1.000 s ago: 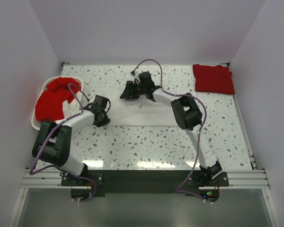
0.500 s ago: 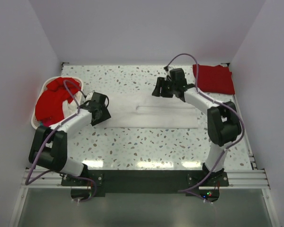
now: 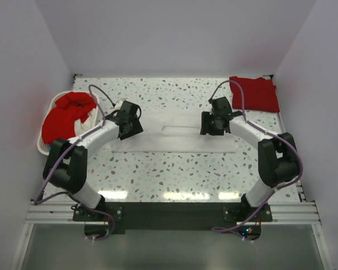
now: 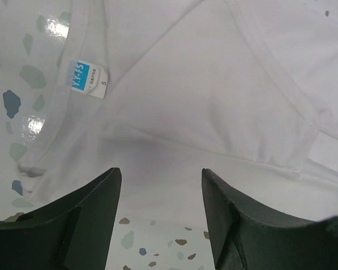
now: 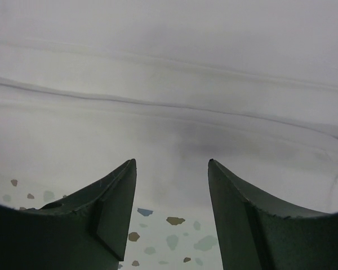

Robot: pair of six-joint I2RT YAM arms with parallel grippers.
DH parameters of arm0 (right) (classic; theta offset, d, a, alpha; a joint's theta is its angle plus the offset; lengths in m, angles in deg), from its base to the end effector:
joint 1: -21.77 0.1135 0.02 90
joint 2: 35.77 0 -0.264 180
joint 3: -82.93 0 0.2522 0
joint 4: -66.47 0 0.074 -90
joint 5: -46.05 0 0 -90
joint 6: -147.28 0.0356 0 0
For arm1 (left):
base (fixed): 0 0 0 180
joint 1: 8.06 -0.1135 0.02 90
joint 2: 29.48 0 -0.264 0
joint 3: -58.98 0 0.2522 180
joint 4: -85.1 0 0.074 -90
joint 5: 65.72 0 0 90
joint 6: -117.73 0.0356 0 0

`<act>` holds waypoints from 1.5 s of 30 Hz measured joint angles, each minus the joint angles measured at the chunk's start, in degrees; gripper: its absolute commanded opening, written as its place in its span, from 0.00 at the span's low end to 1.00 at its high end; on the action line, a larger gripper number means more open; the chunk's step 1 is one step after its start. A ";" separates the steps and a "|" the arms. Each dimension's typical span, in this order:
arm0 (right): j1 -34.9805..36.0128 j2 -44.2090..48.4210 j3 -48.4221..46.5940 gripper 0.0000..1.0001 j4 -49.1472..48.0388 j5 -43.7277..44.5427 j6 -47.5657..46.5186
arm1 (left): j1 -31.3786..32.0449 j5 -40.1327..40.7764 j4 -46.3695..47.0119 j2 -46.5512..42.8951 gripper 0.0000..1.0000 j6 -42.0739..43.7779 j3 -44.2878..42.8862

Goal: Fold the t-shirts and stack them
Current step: Fold the tshirt

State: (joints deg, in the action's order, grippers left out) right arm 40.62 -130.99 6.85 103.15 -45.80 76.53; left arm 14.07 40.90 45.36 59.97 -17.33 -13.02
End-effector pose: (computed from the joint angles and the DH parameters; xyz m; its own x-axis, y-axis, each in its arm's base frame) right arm 0.3250 0.1122 0.2031 -0.8513 0.0576 -0.5216 -0.0630 0.9756 0.2104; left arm 0.2972 -0.1098 0.2110 -0.7038 -0.4460 -0.5529 -0.3975 0.8923 -0.2137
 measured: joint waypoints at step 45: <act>24.41 -3.26 -10.67 0.61 2.97 -14.62 6.08 | -5.29 6.54 2.01 -1.29 1.00 21.64 -27.98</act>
State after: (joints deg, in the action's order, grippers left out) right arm 65.03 -134.25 -3.82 106.12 -60.42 82.61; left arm 8.78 47.44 47.37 58.68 4.31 -40.99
